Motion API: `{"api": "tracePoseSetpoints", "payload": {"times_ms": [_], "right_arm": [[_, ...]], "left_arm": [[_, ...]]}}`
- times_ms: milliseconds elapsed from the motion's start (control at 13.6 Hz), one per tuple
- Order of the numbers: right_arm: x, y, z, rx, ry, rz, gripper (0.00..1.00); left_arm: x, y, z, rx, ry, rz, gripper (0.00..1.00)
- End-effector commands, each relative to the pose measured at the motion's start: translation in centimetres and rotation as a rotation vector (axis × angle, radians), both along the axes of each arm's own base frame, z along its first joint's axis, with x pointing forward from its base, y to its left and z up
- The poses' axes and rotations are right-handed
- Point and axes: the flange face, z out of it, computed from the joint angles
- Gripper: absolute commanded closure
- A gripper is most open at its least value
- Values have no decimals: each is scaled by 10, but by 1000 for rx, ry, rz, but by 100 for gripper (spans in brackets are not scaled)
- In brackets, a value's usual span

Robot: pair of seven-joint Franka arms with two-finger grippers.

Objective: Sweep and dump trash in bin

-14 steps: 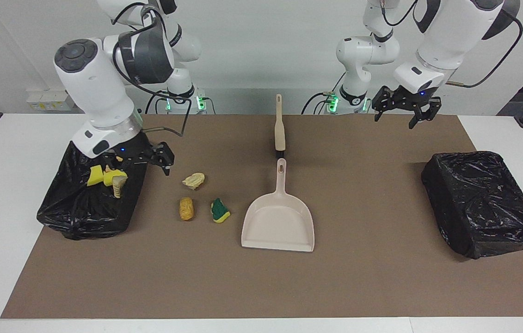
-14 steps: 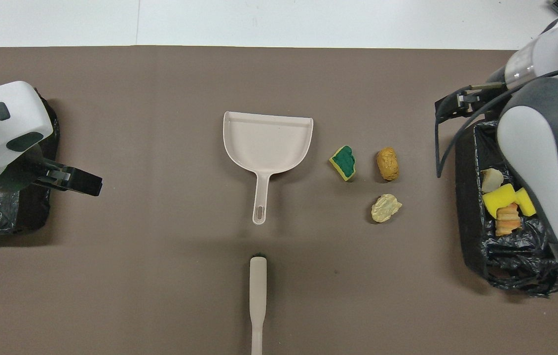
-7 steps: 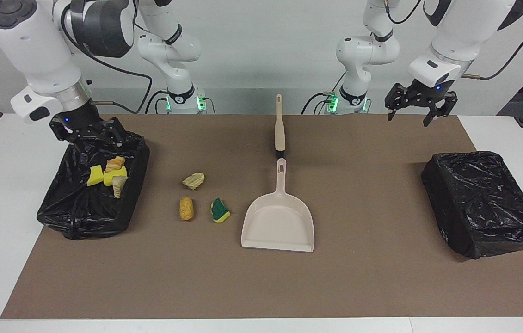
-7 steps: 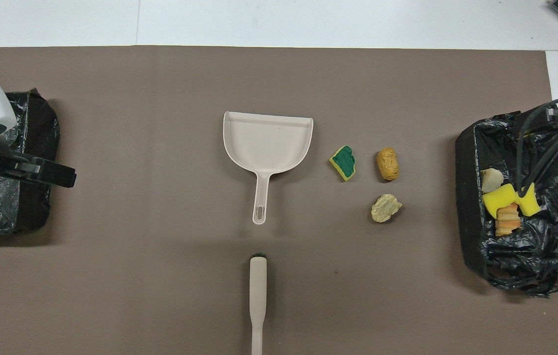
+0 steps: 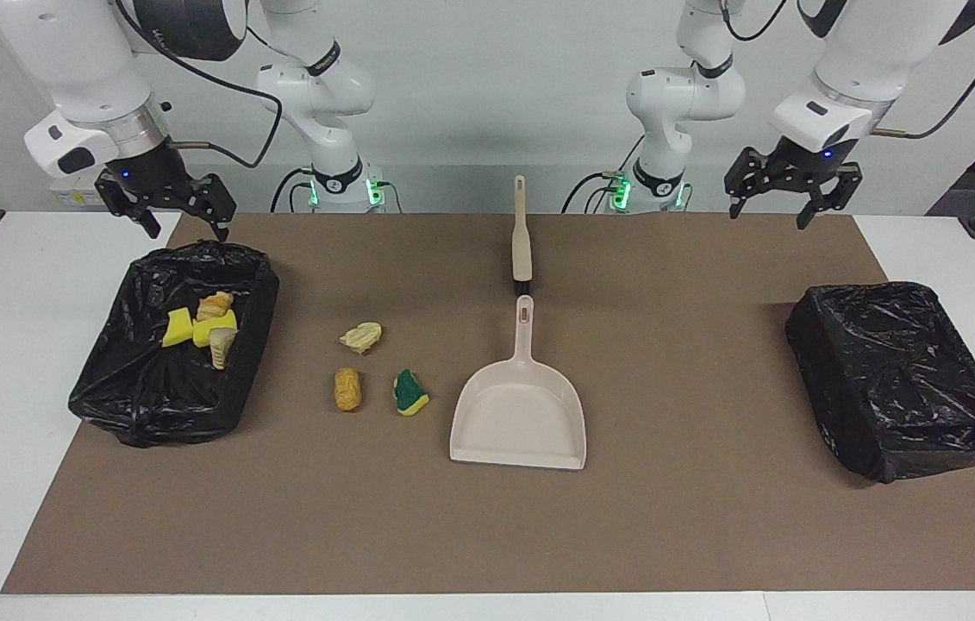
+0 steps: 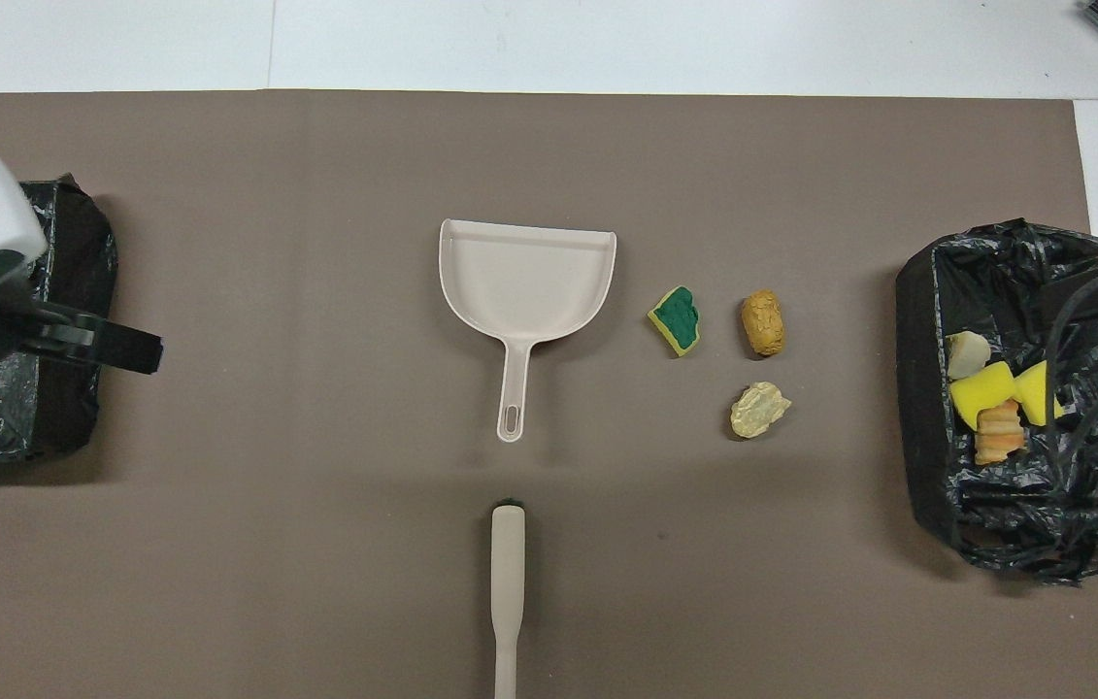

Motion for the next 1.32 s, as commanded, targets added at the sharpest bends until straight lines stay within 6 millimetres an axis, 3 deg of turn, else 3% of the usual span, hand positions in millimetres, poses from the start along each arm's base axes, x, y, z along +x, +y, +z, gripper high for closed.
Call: {"api": "tracePoseSetpoints", "payload": {"times_ms": [0,220,514,661,882,1175,1249], "right_arm": [[-6,4,9,23,29,-6,0],[-16,13,11,29,39,-43,0],[-14,10,11,27,36,-46,0],[-15,10,11,26,36,-47,0],[-16,13,10,25,39,-46,0],[-19,13,-2,26,12,-44,0],[-20,13,-1,26,-5,-45,0]], "left_arm": [[-11,-75,-48,-2,-35,18,0],[-23,-154,-106,-40,-50,55,0],[-17,-228,-190,-41,-48,59,0],[-20,-246,-221,-12,-46,68,0],[-23,-266,-246,-56,-37,58,0],[-20,-269,-257,-69,-30,71,0],[-21,-269,-261,-65,-23,71,4]]}}
